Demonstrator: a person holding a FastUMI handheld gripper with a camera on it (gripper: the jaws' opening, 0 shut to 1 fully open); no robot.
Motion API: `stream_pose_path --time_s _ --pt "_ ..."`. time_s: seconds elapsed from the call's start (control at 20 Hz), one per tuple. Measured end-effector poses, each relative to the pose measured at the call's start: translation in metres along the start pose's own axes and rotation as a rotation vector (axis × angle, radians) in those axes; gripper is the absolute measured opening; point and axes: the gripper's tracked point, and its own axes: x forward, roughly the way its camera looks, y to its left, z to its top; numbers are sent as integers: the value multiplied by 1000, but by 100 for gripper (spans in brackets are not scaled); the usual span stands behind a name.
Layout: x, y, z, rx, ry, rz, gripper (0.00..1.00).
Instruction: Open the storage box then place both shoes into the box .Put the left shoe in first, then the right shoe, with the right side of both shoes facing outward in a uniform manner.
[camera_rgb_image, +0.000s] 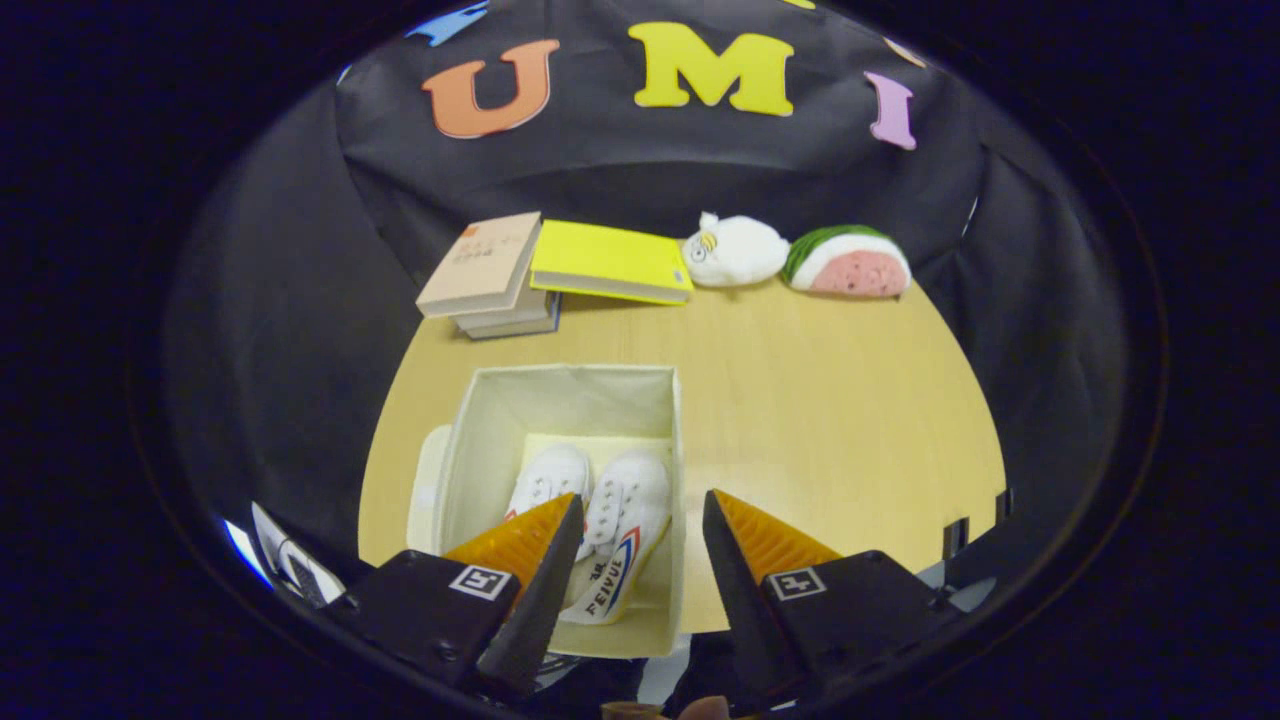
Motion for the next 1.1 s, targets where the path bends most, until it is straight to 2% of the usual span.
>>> stream_pose_path --time_s 0.25,0.35,0.4,0.5,0.7,1.1 --pt "-55 -36 38 -8 -307 -46 79" --pt "-74 -50 44 -11 -386 -69 91" --pt "-86 -57 48 -5 -423 -80 94" --pt "-100 -66 50 24 -474 -82 100" --pt "-127 -85 53 72 -590 -92 100" --pt "-158 -80 28 -6 -715 -84 100"
